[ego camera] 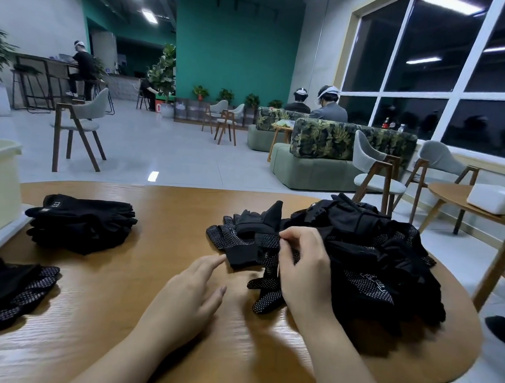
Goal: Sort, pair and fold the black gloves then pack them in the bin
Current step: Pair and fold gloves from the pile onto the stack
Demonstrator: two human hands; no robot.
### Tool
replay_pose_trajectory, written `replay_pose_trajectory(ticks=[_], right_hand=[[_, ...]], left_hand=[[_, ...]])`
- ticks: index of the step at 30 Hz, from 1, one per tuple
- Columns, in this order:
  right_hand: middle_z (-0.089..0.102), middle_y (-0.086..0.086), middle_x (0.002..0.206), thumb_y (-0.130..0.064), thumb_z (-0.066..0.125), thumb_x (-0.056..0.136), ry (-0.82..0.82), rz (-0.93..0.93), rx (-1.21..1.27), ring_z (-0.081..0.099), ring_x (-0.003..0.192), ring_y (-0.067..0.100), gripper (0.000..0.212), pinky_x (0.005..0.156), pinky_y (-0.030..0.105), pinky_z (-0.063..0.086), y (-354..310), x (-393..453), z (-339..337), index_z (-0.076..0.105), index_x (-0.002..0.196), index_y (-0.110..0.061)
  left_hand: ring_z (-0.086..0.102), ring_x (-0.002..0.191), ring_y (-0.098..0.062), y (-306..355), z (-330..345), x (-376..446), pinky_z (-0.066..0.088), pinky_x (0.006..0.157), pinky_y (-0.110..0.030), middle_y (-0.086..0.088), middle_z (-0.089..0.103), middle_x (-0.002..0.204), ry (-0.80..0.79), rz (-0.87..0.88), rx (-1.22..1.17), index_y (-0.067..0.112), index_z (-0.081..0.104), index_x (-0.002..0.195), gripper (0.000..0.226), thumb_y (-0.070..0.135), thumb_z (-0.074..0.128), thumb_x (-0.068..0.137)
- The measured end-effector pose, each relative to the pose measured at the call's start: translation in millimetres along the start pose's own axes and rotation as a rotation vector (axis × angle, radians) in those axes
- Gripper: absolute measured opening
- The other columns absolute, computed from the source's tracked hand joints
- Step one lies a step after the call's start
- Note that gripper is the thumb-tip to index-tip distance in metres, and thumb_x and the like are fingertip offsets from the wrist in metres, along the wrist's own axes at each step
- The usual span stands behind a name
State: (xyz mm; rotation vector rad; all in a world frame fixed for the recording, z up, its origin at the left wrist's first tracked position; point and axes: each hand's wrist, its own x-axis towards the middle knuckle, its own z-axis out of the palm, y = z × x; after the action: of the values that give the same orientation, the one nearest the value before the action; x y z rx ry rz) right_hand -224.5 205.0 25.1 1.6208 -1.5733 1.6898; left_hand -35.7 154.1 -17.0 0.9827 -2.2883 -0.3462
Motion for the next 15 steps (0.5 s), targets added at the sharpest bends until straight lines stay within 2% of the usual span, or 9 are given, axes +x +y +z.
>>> replay_pose_trajectory(ticks=[3, 5, 7, 10, 12, 13, 15], right_hand=[[0.055, -0.004, 0.087, -0.006, 0.054, 0.084, -0.201, 0.116, 0.250, 0.058, 0.077, 0.011, 0.033, 0.070, 0.022, 0.048, -14, -12, 13, 0.053, 0.088, -0.038], [0.053, -0.003, 0.081, -0.007, 0.051, 0.082, -0.326, 0.237, 0.401, 0.054, 0.069, 0.004, 0.030, 0.065, 0.016, 0.042, -22, -21, 20, 0.051, 0.084, -0.037], [0.049, -0.005, 0.075, -0.004, 0.050, 0.081, -0.408, 0.269, 0.454, 0.048, 0.061, 0.001, 0.026, 0.061, 0.010, 0.036, -25, -29, 23, 0.050, 0.082, -0.030], [0.046, -0.008, 0.069, -0.003, 0.046, 0.077, -0.507, 0.291, 0.462, 0.042, 0.056, 0.002, 0.026, 0.057, 0.012, 0.032, -22, -35, 24, 0.049, 0.080, -0.028], [0.051, -0.003, 0.073, -0.002, 0.044, 0.076, -0.528, 0.274, 0.422, 0.046, 0.062, 0.006, 0.031, 0.060, 0.020, 0.038, -18, -38, 24, 0.048, 0.078, -0.033], [0.053, -0.002, 0.077, -0.001, 0.043, 0.075, -0.521, 0.245, 0.393, 0.052, 0.069, 0.011, 0.033, 0.064, 0.025, 0.043, -16, -39, 25, 0.047, 0.076, -0.034], [0.053, -0.007, 0.082, 0.001, 0.043, 0.076, -0.497, 0.176, 0.350, 0.060, 0.085, 0.013, 0.037, 0.075, 0.026, 0.047, -13, -41, 26, 0.047, 0.072, -0.035]], left_hand=[[0.045, 0.124, -0.004, 0, 0, -1, 0.036, 0.096, -0.020, 0.023, 0.036, 0.137, 0.059, 0.002, -0.078, 0.045, 0.024, 0.137, 0.054, 0.058, 0.028, 0.085], [0.048, 0.121, -0.002, 0, 1, -1, 0.038, 0.093, -0.021, 0.028, 0.036, 0.129, 0.103, -0.015, -0.175, 0.053, 0.022, 0.129, 0.049, 0.061, 0.024, 0.081], [0.045, 0.122, 0.004, -1, 1, -1, 0.038, 0.096, -0.023, 0.032, 0.034, 0.133, 0.185, -0.026, -0.275, 0.057, 0.018, 0.133, 0.053, 0.058, 0.030, 0.082], [0.030, 0.134, 0.002, -3, -2, -2, 0.027, 0.106, -0.024, 0.016, 0.021, 0.148, 0.343, 0.011, -0.265, 0.053, 0.013, 0.138, 0.066, 0.049, 0.047, 0.082], [0.018, 0.136, 0.008, -7, -4, -1, 0.019, 0.106, -0.015, 0.020, 0.018, 0.147, 0.298, 0.000, -0.238, 0.059, 0.028, 0.128, 0.057, 0.041, 0.059, 0.083], [0.017, 0.136, 0.009, -10, -4, 0, 0.016, 0.105, -0.011, 0.023, 0.024, 0.144, 0.268, 0.028, -0.210, 0.056, 0.042, 0.118, 0.044, 0.038, 0.062, 0.082], [0.027, 0.133, 0.006, -13, -2, 1, 0.021, 0.103, -0.008, 0.029, 0.041, 0.129, 0.269, 0.085, -0.153, 0.042, 0.056, 0.094, 0.015, 0.043, 0.060, 0.079]])
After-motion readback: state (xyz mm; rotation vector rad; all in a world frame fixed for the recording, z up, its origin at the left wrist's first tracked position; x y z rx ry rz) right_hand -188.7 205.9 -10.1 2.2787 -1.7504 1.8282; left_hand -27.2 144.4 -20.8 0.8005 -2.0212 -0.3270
